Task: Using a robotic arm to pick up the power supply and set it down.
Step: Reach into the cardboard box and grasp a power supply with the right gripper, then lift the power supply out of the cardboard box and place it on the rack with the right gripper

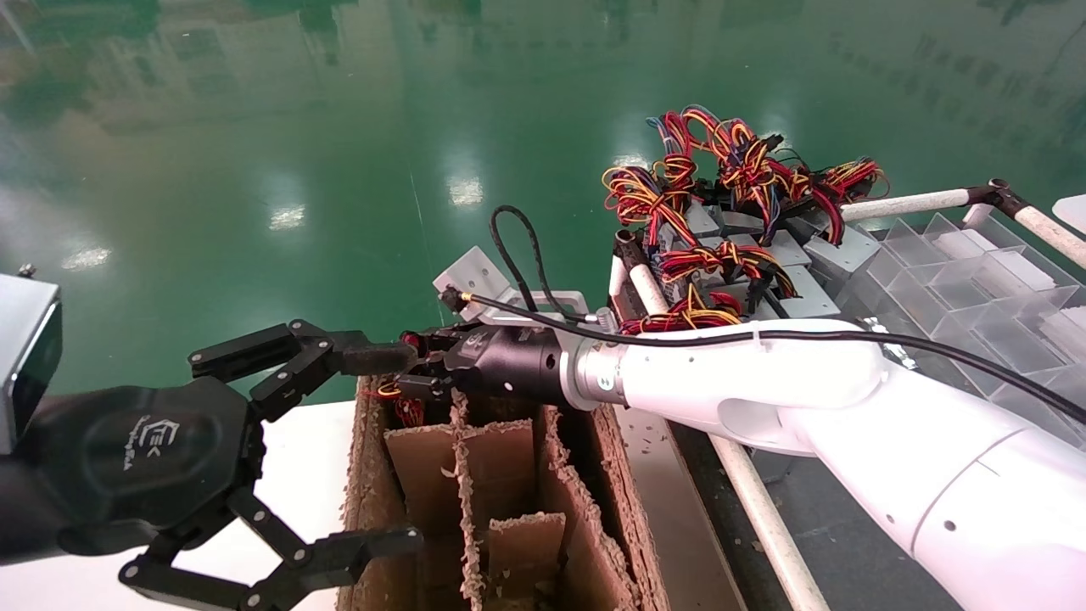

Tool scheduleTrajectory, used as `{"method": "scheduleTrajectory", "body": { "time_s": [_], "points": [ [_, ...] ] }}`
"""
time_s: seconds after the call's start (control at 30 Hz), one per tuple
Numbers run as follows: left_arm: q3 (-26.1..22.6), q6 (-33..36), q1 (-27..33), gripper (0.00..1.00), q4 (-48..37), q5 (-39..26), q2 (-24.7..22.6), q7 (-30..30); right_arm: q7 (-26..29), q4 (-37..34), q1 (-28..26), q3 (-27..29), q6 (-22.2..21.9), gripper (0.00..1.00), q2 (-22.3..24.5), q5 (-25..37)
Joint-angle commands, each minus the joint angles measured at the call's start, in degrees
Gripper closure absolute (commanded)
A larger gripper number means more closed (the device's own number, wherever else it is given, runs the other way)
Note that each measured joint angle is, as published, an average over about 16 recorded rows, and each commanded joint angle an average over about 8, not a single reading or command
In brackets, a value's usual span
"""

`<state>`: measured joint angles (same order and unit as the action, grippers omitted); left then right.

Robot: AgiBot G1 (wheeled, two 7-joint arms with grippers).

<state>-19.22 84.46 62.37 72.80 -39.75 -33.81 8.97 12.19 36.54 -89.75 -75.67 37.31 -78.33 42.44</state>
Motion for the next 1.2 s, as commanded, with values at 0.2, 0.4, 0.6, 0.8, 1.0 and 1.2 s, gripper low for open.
{"method": "scheduleTrajectory", "body": {
  "time_s": [0.2,0.4,0.6,0.8,1.0,1.2],
  "points": [
    [0.0,0.0,0.0,0.00,0.0,0.0,0.0,0.0,-1.3,-1.4,-0.2,-0.6,2.0,1.00,0.1,-2.9],
    [0.0,0.0,0.0,0.00,0.0,0.0,0.0,0.0,-2.5,-2.7,-0.4,-0.7,4.1,1.00,0.2,-5.4],
    [0.0,0.0,0.0,0.00,0.0,0.0,0.0,0.0,-3.5,-4.5,-0.6,-0.6,7.0,1.00,0.3,-7.9],
    [0.0,0.0,0.0,0.00,0.0,0.0,0.0,0.0,-4.5,-6.8,-0.7,-0.1,10.6,1.00,0.6,-10.5],
    [0.0,0.0,0.0,0.00,0.0,0.0,0.0,0.0,-6.0,-9.7,-1.0,1.4,14.7,1.00,1.1,-13.6],
    [0.0,0.0,0.0,0.00,0.0,0.0,0.0,0.0,-7.6,-12.9,-1.5,3.4,19.8,1.00,1.6,-16.8]
  ]
}}
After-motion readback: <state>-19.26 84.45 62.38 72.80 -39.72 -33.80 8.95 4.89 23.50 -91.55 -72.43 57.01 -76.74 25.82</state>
